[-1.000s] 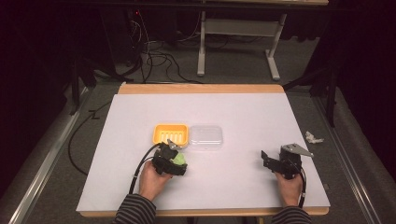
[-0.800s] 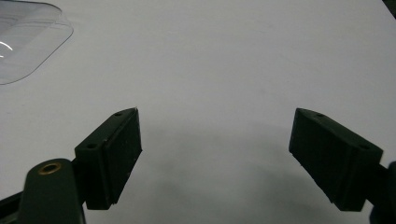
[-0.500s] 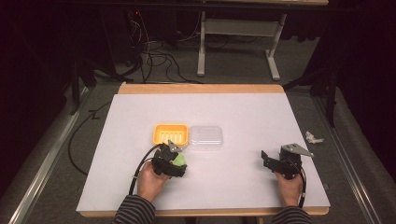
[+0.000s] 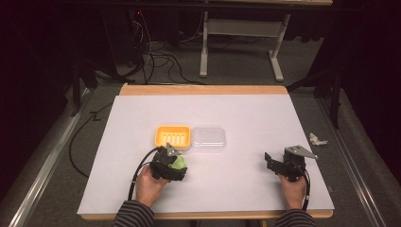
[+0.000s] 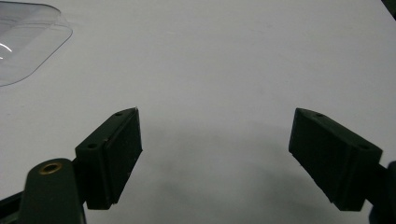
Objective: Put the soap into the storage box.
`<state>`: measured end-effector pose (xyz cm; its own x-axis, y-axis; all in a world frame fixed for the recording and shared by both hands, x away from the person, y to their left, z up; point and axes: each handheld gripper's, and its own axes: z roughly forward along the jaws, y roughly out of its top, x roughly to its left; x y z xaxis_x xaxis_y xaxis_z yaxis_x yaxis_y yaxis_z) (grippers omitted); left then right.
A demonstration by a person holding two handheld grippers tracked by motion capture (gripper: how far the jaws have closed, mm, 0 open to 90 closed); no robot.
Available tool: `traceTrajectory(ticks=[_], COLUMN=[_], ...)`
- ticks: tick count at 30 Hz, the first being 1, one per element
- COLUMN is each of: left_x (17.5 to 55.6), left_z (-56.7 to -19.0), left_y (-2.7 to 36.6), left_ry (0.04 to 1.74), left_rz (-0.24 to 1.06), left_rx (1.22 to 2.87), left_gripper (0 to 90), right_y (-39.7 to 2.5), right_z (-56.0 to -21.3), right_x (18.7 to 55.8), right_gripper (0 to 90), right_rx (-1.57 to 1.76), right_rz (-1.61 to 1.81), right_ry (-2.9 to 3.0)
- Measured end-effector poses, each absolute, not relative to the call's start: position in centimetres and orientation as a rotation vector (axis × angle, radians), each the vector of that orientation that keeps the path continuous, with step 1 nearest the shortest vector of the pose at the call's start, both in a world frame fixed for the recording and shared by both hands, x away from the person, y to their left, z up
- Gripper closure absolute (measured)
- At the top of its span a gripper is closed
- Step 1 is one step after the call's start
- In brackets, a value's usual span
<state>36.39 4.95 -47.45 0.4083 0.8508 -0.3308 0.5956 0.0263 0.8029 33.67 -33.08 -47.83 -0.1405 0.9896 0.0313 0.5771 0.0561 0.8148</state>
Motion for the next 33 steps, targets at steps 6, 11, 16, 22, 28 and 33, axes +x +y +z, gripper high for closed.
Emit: traceTrajectory(ticks=[6, 11, 16, 22, 28, 33], left_x=[36.1, 35.8, 35.7, 35.7, 35.8, 35.8], left_z=[-47.1, -46.5, -45.9, -45.0, -44.3, -43.8], left_y=[5.3, 5.7, 6.2, 6.8, 7.3, 7.6], left_ry=[1.277, 1.269, 1.269, 1.270, 1.285, 1.275], left_rz=[0.315, 0.318, 0.315, 0.312, 0.286, 0.295], left_rx=[1.652, 1.629, 1.609, 1.579, 1.527, 1.525], left_gripper=[25.8, 25.9, 25.9, 25.9, 25.8, 25.8], right_y=[-33.1, -33.1, -33.1, -33.1, -33.1, -33.1], right_z=[-47.8, -47.8, -47.8, -47.8, -47.8, -47.8], right_x=[33.7, 33.6, 33.7, 33.6, 33.6, 33.6], right_gripper=[17.6, 17.7, 17.7, 17.7, 17.7, 17.7], right_rx=[1.563, 1.564, 1.563, 1.566, 1.563, 1.563], right_rz=[0.951, 0.952, 0.952, 0.952, 0.953, 0.950], right_ry=[1.777, 1.776, 1.777, 1.774, 1.774, 1.774])
